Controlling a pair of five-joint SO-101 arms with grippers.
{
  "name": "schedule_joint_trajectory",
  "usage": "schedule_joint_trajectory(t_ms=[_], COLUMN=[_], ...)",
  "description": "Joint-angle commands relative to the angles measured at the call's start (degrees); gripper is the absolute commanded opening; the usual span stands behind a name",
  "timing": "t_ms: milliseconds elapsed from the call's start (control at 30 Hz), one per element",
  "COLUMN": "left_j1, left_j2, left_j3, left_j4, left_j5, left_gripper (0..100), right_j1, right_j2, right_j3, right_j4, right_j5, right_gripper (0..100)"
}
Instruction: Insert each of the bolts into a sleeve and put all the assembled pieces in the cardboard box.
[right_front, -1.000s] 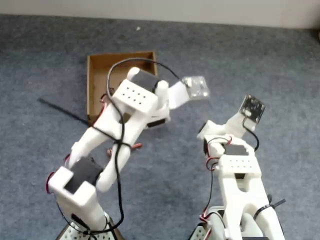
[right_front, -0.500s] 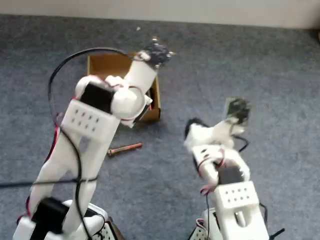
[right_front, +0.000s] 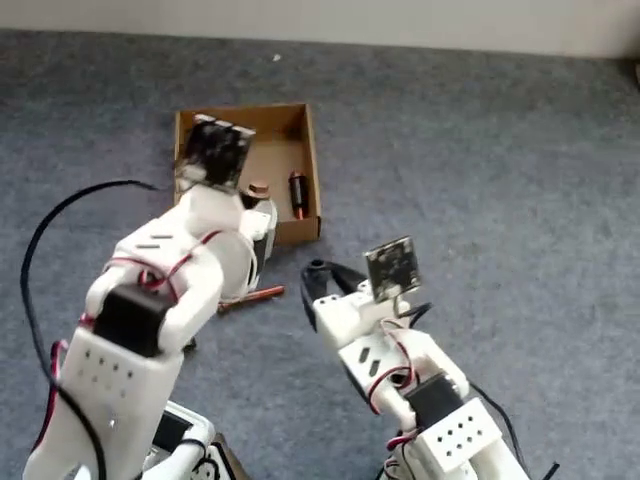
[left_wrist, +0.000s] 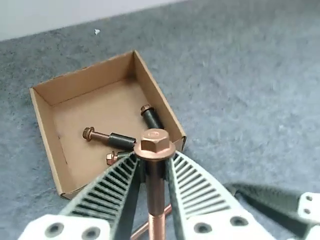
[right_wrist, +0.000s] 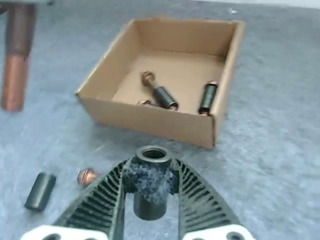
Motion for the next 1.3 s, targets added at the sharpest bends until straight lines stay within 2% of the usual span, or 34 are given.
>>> schedule_joint_trajectory(t_ms=[0, 300, 500, 767, 1267], left_j1=[0.0, 0.0, 0.7, 0.8, 1.3], left_j2=[-6.1, -7.7, -7.8, -7.8, -7.8], left_j3=[1.2, 1.8, 4.2, 12.8, 15.7], left_j4=[-1.8, -1.9, -3.2, -17.1, -16.6], left_j5=[5.5, 18.9, 19.3, 19.3, 18.9], left_gripper=[1, 1, 1, 1, 1], right_j1=[-2.7, -6.4, -6.4, -8.4, -9.1], right_j2=[-1.3, -1.4, -1.4, -1.5, -1.5], right_j3=[1.6, 6.5, 6.4, 6.4, 6.2], right_j4=[-7.1, -20.9, -21.7, -21.7, -21.7], right_j5=[3.1, 8.5, 8.3, 8.3, 8.2], right_gripper=[0.4, 0.4, 0.4, 0.4, 0.4])
